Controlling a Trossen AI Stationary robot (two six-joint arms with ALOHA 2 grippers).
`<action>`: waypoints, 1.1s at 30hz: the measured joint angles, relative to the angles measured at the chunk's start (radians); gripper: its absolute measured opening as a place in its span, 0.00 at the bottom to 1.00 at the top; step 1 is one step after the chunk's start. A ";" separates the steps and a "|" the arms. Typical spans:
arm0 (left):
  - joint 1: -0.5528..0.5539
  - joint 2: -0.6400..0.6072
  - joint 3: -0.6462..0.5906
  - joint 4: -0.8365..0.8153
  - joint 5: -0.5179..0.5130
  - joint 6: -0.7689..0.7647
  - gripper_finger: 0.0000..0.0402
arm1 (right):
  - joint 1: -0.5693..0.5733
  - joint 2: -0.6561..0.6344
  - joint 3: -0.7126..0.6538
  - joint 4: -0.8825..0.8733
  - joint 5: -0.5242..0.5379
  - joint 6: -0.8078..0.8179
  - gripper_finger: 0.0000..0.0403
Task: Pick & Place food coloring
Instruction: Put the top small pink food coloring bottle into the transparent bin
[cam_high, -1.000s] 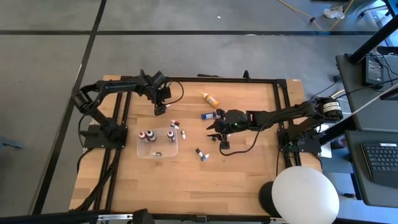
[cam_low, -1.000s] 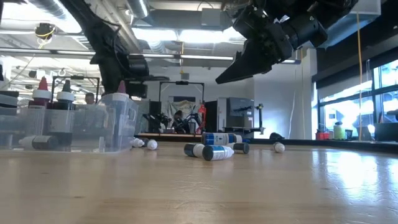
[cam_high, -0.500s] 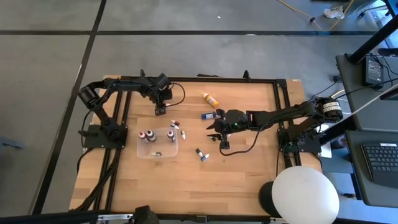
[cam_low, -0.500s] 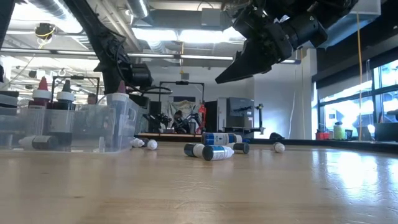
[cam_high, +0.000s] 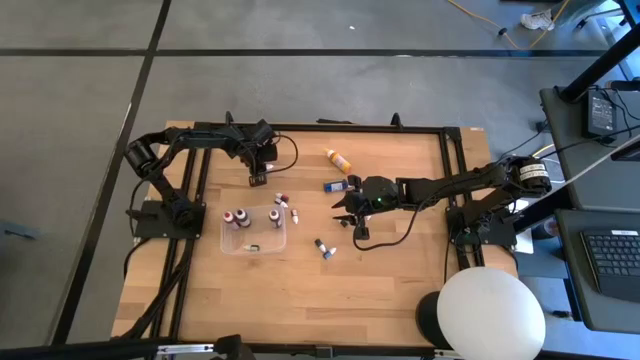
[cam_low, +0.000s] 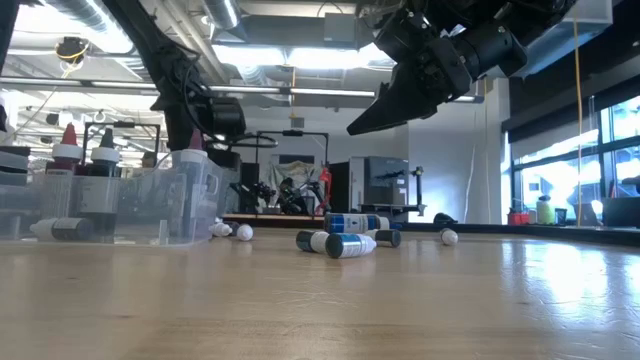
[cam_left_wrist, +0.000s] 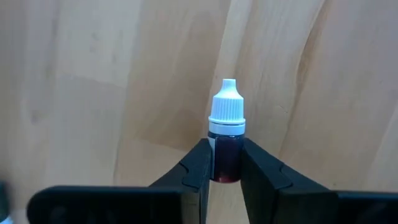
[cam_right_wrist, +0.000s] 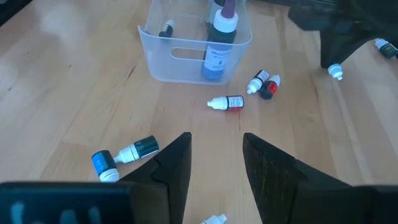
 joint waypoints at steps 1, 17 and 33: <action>-0.001 -0.013 0.000 -0.002 0.000 -0.010 0.15 | 0.000 0.000 0.000 -0.001 0.000 0.000 0.37; -0.170 -0.476 0.000 -0.113 0.147 -0.164 0.18 | 0.000 -0.001 0.000 0.037 0.000 0.000 0.37; -0.739 -0.635 -0.021 -0.242 0.104 -0.649 0.18 | 0.000 -0.001 0.000 0.037 0.000 0.011 0.37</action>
